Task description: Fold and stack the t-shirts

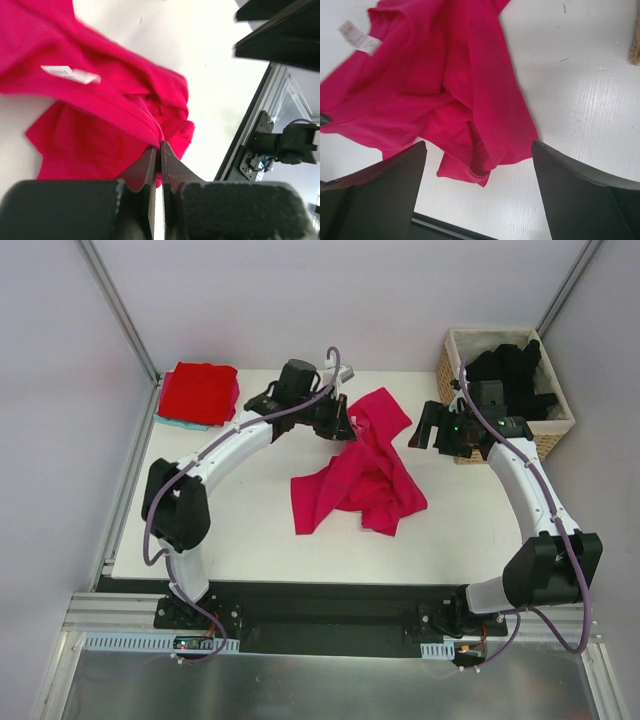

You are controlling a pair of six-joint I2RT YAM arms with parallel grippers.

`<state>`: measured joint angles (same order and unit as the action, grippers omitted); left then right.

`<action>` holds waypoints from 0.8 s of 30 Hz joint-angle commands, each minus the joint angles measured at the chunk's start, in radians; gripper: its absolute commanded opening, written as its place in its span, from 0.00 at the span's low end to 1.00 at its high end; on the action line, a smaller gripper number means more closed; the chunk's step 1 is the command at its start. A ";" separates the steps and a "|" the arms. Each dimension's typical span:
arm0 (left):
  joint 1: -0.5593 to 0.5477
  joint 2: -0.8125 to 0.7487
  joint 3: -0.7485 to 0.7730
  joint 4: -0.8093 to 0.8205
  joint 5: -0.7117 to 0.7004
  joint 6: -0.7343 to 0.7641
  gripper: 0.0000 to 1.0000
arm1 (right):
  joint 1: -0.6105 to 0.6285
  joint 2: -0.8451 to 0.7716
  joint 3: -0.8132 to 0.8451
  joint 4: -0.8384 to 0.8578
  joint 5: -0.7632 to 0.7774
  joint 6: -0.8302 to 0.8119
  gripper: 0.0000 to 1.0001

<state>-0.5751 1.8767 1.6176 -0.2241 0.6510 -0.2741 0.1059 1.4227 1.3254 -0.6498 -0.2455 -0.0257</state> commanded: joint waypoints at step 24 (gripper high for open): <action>0.264 -0.740 0.183 -0.530 -0.783 0.242 0.00 | 0.096 -0.001 0.066 0.085 -0.110 0.092 0.86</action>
<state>-0.3290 1.1587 1.7458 -0.6739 0.0597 -0.0834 0.1745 1.4158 1.3216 -0.5961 -0.3531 0.0456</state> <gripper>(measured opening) 0.011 0.863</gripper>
